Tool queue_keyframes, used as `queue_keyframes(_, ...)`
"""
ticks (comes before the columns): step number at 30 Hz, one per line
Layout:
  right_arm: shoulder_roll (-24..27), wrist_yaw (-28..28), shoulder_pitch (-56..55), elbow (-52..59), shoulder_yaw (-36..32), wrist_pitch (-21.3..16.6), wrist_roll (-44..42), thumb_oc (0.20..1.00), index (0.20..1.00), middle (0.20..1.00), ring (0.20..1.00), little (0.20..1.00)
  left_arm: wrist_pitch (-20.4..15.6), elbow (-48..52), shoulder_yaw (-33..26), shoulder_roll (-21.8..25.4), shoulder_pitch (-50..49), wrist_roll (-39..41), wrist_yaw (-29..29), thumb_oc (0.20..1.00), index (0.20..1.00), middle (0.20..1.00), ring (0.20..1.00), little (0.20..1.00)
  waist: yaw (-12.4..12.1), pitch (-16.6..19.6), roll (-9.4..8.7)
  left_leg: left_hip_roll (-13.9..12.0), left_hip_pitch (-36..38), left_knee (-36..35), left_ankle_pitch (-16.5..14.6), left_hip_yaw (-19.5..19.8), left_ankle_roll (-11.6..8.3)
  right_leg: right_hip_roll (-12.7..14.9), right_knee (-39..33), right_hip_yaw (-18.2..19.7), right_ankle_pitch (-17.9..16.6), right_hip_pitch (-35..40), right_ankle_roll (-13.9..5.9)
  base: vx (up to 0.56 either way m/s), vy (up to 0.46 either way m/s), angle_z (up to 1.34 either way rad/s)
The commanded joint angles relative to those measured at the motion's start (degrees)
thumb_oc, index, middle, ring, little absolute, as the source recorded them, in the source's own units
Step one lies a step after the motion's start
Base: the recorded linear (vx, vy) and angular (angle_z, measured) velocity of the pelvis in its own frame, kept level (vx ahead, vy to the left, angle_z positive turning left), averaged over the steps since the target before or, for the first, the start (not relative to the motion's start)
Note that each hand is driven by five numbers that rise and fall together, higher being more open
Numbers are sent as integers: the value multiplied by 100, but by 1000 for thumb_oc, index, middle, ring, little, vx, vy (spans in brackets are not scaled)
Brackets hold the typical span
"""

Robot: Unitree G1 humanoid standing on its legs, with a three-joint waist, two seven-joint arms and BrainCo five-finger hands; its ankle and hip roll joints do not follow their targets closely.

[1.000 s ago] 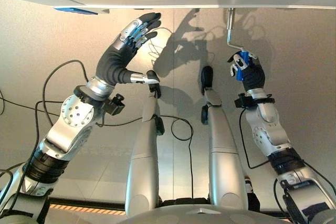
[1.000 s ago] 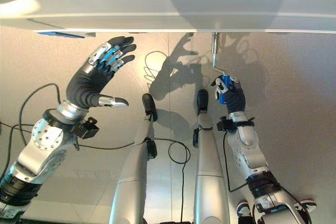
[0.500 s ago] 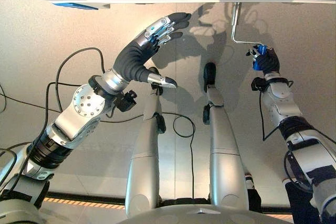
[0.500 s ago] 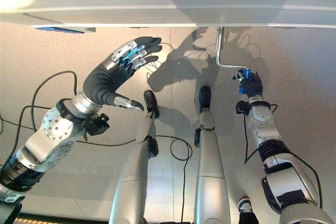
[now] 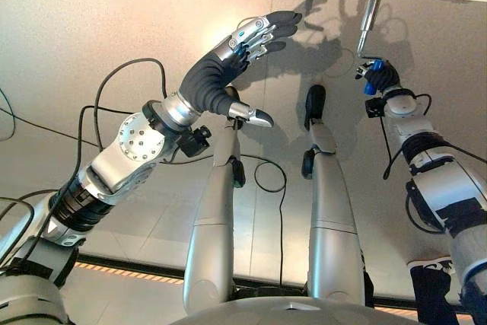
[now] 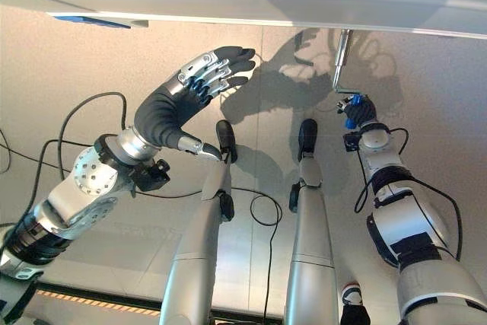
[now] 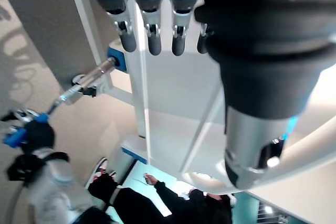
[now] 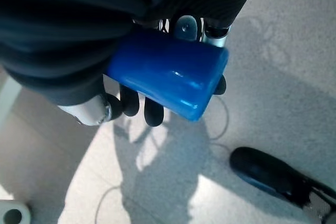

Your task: Raise the hospital bed

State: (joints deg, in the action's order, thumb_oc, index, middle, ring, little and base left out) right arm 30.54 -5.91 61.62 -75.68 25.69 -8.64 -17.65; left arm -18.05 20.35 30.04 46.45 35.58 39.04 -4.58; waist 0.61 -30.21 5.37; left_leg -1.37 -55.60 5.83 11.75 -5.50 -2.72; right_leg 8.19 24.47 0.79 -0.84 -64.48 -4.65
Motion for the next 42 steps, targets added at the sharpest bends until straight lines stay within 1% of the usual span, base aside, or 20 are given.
queue_keyframes(1, -386, 165, 13, -327, 652, 493, 870, 200, 200, 200, 200, 200, -109, 289, -303, -402, -89, -191, 73, 1000, 1000, 1000, 1000, 1000, -72, 42, 438, 55, -58, 1049, -952, 5, -29, -150, -675, -237, -467, 307, -413, 0, 0, 0)
queue_keyframes(4, -680, 165, 63, -230, 813, 507, 1085, 200, 200, 200, 200, 200, -75, 288, -372, -519, -138, -246, 120, 1000, 1000, 1000, 1000, 1000, -75, 42, 433, 58, -70, 1069, -961, 10, -23, -149, -661, -230, -467, 288, -409, 0, 0, 0)
queue_keyframes(5, -1004, 157, 108, -53, 1031, 527, 1330, 200, 200, 200, 200, 200, -49, 306, -446, -623, -203, -301, 179, 1000, 1000, 1000, 1000, 1000, -73, 42, 416, 62, -74, 1074, -965, 7, -20, -152, -669, -223, -473, 283, -402, 0, 0, 0)
queue_keyframes(7, -1142, 166, 111, -8, 1098, 522, 1420, 200, 200, 200, 200, 200, -26, 316, -505, -675, -252, -320, 198, 1000, 1000, 1000, 1000, 1000, -63, 42, 404, 66, -74, 1071, -963, 1, -19, -153, -666, -219, -478, 279, -401, 0, 0, 0)
queue_keyframes(8, -1455, 185, 102, 152, 1208, 516, 1522, 200, 200, 200, 200, 200, -10, 338, -579, -773, -313, -354, 248, 1000, 1000, 1000, 1000, 1000, -47, 42, 380, 73, -59, 1050, -965, -3, -19, -150, -689, -224, -487, 295, -398, -9, 28, -4)
queue_keyframes(9, -1565, 188, 99, 214, 1253, 503, 1562, 200, 200, 200, 200, 200, -9, 339, -625, -821, -364, -366, 281, 1000, 1000, 1000, 1000, 1000, -43, 42, 365, 75, -54, 1045, -965, -4, -21, -146, -709, -227, -493, 309, -398, -8, 24, -4)
queue_keyframes(14, -1993, 244, 49, 610, 1533, 461, 1772, 200, 200, 200, 200, 200, 15, 372, -728, -960, -459, -416, 363, 1000, 1000, 1000, 1000, 1000, -30, 42, 321, 81, -40, 1012, -944, -20, -34, -151, -764, -223, -521, 341, -398, -8, 13, -4)
queue_keyframes(19, -2239, 303, -42, 855, 1699, 431, 1888, 200, 200, 200, 200, 200, 8, 398, -791, -1010, -506, -447, 410, 1000, 1000, 1000, 1000, 1000, -19, 42, 302, 75, -36, 1002, -936, -16, -43, -138, -797, -235, -538, 359, -403, 0, 0, 0)
queue_keyframes(20, -2352, 402, -43, 1077, 1919, 417, 2087, 200, 200, 200, 200, 200, 3, 407, -825, -1026, -545, -442, 427, 1000, 1000, 1000, 1000, 1000, -19, 42, 289, 68, -38, 998, -933, -8, -45, -138, -819, -232, -548, 360, -405, 0, 0, 0)
queue_keyframes(23, -2469, 509, -143, 1596, 2103, 360, 2165, 200, 200, 200, 200, 200, -11, 386, -850, -1045, -607, -458, 451, 1000, 1000, 1000, 1000, 1000, -2, 42, 274, 70, -24, 984, -930, -18, -48, -135, -843, -233, -561, 371, -407, 0, 0, 0)
queue_keyframes(29, -2506, 832, -268, 2641, 2584, 220, 2428, 200, 200, 200, 200, 200, -73, 446, -924, -949, -691, -459, 447, 1000, 1000, 1000, 1000, 1000, 13, 42, 251, 61, 19, 986, -941, -15, -57, -127, -846, -228, -553, 409, -409, 0, 0, 0)
queue_keyframes(31, -2507, 864, -292, 2786, 2595, 198, 2359, 200, 200, 200, 200, 200, -87, 453, -912, -942, -697, -446, 438, 1000, 1000, 1000, 1000, 1000, 19, 42, 248, 62, 19, 987, -938, -17, -62, -121, -848, -228, -552, 414, -415, 0, 0, 0)
queue_keyframes(35, -2396, 962, -409, 3472, 2492, 38, 1647, 200, 200, 200, 200, 200, -123, 464, -919, -888, -768, -371, 380, 1000, 1000, 1000, 1000, 1000, 21, 42, 250, 60, 53, 975, -926, -17, -67, -108, -865, -223, -567, 459, -426, 0, 0, 0)
queue_keyframes(36, -2257, 958, -516, 3914, 2332, -108, 909, 200, 200, 200, 200, 200, -160, 446, -874, -846, -790, -327, 343, 1000, 1000, 1000, 1000, 1000, 30, 42, 237, 51, 56, 975, -917, -14, -61, -105, -864, -220, -572, 461, -429, 0, 0, 0)
queue_keyframes(37, -2248, 961, -519, 3922, 2330, -103, 905, 200, 200, 200, 200, 200, -162, 444, -870, -848, -787, -326, 342, 1000, 1000, 1000, 1000, 1000, 27, 42, 239, 51, 58, 974, -918, -15, -61, -105, -865, -219, -572, 463, -429, 0, 0, 0)
queue_keyframes(38, -1885, 961, -618, 4637, 2215, -267, 300, 200, 200, 200, 200, 200, -202, 435, -846, -706, -788, -363, 329, 1000, 1000, 1000, 1000, 1000, 64, 42, 200, 49, 66, 968, -909, -22, -63, -102, -883, -220, -577, 485, -431, 0, 0, 0)
queue_keyframes(39, -1694, 926, -701, 4955, 2055, -384, -128, 200, 200, 200, 200, 200, -224, 418, -817, -657, -793, -371, 327, 1000, 1000, 1000, 1000, 1000, 81, 42, 193, 49, 81, 955, -901, -29, -60, -102, -891, -219, -583, 493, -436, 0, 0, 0)
queue_keyframes(40, -1682, 929, -706, 4966, 2050, -379, -133, 200, 200, 200, 200, 200, -226, 415, -809, -661, -787, -371, 327, 1000, 1000, 1000, 1000, 1000, 75, 42, 197, 48, 84, 953, -902, -29, -60, -102, -892, -219, -583, 496, -436, 0, 0, 0)
queue_keyframes(41, -1453, 886, -780, 5341, 1930, -484, -381, 200, 200, 200, 200, 200, -260, 403, -796, -601, -767, -377, 333, 1000, 1000, 1000, 1000, 1000, 98, 42, 187, 41, 87, 958, -900, -34, -60, -100, -884, -220, -581, 494, -438, 0, 0, 0)
queue_keyframes(42, -933, 840, -1025, 6037, 1587, -693, -881, 200, 200, 200, 200, 200, -311, 414, -824, -425, -819, -451, 324, 1000, 1000, 1000, 1000, 1000, 173, 42, 148, 37, 131, 941, -898, -47, -61, -91, -898, -213, -589, 522, -454, 10, 4, 3)
